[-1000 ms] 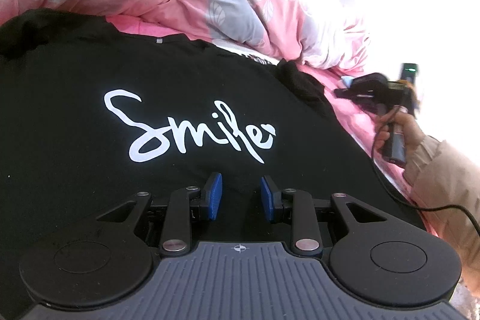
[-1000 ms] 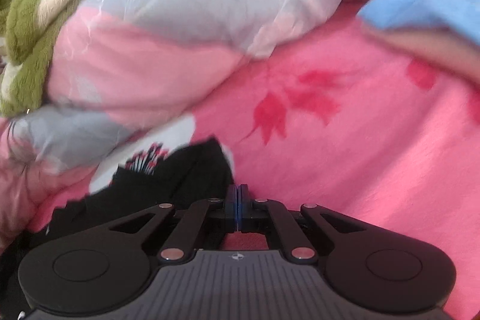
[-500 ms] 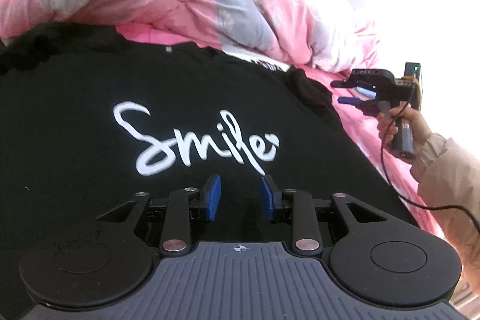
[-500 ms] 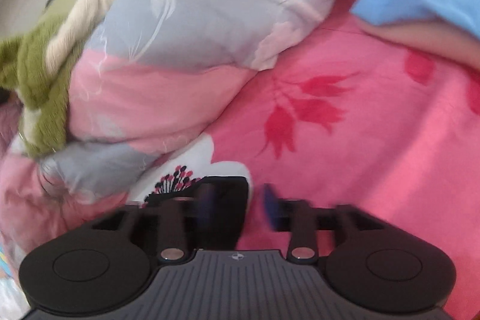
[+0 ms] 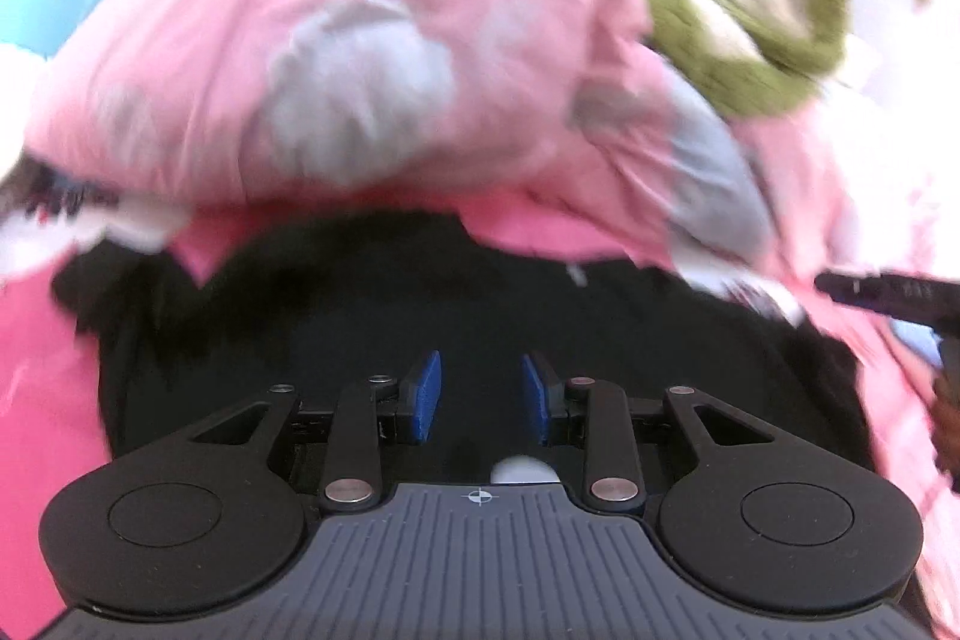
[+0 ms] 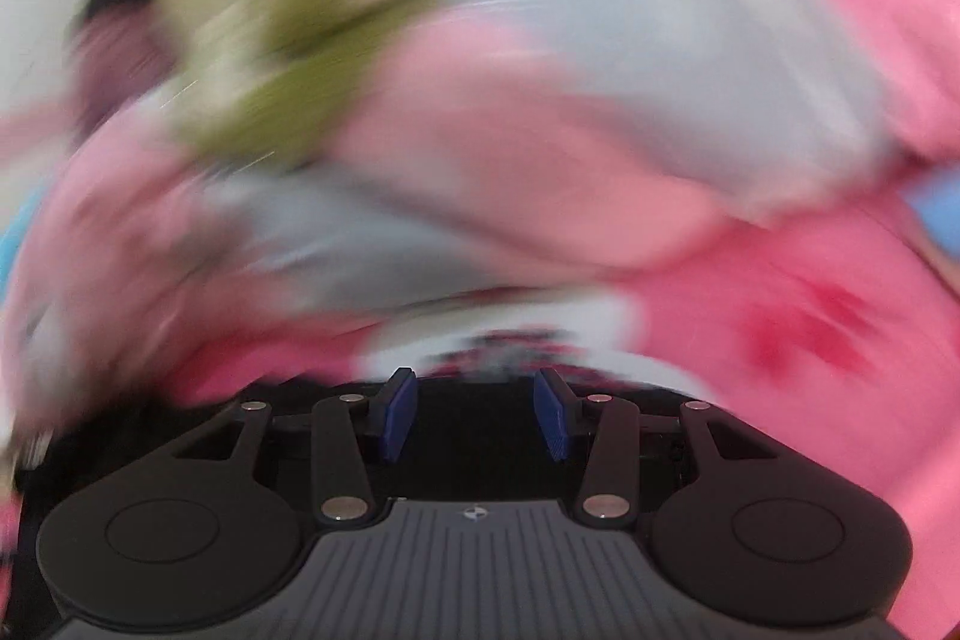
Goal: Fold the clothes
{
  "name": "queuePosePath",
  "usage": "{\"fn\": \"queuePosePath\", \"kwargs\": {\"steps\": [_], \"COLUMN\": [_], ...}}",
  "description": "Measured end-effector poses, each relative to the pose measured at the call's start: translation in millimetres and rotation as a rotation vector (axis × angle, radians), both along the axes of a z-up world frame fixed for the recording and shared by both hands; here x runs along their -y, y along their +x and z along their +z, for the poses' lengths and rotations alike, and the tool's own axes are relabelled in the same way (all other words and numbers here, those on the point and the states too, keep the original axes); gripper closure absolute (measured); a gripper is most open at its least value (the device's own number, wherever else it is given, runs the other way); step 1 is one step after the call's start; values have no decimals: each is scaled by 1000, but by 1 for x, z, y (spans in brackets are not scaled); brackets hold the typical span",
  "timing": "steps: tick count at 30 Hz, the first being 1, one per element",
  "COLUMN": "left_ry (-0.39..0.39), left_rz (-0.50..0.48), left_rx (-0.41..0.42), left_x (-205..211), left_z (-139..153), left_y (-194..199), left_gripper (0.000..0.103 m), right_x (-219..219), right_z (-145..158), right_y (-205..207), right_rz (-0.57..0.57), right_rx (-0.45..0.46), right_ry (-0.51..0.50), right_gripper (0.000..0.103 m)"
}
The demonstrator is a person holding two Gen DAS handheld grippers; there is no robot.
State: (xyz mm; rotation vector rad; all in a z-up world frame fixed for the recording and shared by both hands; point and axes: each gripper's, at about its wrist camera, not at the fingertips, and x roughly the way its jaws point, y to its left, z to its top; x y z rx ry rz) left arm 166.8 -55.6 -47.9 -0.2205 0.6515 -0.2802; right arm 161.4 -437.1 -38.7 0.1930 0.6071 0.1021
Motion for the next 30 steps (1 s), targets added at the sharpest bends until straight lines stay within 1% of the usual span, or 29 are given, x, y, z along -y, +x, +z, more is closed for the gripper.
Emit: {"fn": "queuePosePath", "kwargs": {"steps": [1, 2, 3, 5, 8, 10, 11, 13, 14, 15, 17, 20, 23, 24, 25, 26, 27, 28, 29, 30], "left_ry": [15, 34, 59, 96, 114, 131, 144, 193, 214, 211, 187, 219, 278, 287, 296, 302, 293, 283, 273, 262], "left_rz": [7, 12, 16, 4, -15, -6, 2, 12, 17, 21, 45, 70, 93, 92, 91, 88, 76, 64, 53, 42], "left_rx": [8, 17, 27, 30, -8, -42, -51, -16, 2, 5, 10, 50, 91, 90, 89, 88, 85, 83, 79, 75], "left_x": [2, 6, 10, 16, 24, 29, 31, 36, 39, 40, 41, 50, 62, 63, 65, 67, 66, 65, 64, 63], "left_z": [0, -1, -2, -7, -21, -33, -38, -43, -44, -44, -43, -46, -56, -56, -56, -56, -55, -54, -51, -49], "left_y": [16, 29, 44, 69, 103, 118, 123, 126, 127, 128, 132, 135, 136, 135, 135, 134, 132, 129, 126, 123], "left_gripper": [67, 62, 58, 52, 51, 52, 56, 67, 84, 93, 95, 96, 97, 97, 97, 96, 94, 90, 82, 68], "right_x": [-18, -36, -47, -68, -86, -92, -94, -96, -95, -93, -88, -76, -70, -70, -67, -65, -60, -53, -44, -35], "right_z": [-1, -3, -7, -17, -34, -45, -50, -61, -68, -71, -70, -65, -76, -83, -88, -93, -95, -96, -94, -92], "right_y": [12, 23, 37, 65, 99, 117, 125, 134, 137, 138, 135, 132, 138, 141, 142, 144, 145, 146, 146, 145], "right_rz": [49, 95, 114, 147, 172, 175, 173, 186, 182, 178, 163, 111, 78, 64, 53, 42, 37, 28, 16, 4], "right_rx": [-8, -17, -34, -73, -122, -151, -164, -205, -231, -228, -187, -108, -102, -104, -93, -80, -69, -71, -87, -104], "right_ry": [-29, -57, -67, -81, -90, -118, -137, -155, -159, -162, -170, -123, -96, -97, -76, -53, -21, 30, 87, 145], "right_gripper": [57, 56, 55, 55, 55, 55, 55, 56, 61, 74, 97, 97, 97, 97, 97, 97, 96, 96, 94, 88]}}
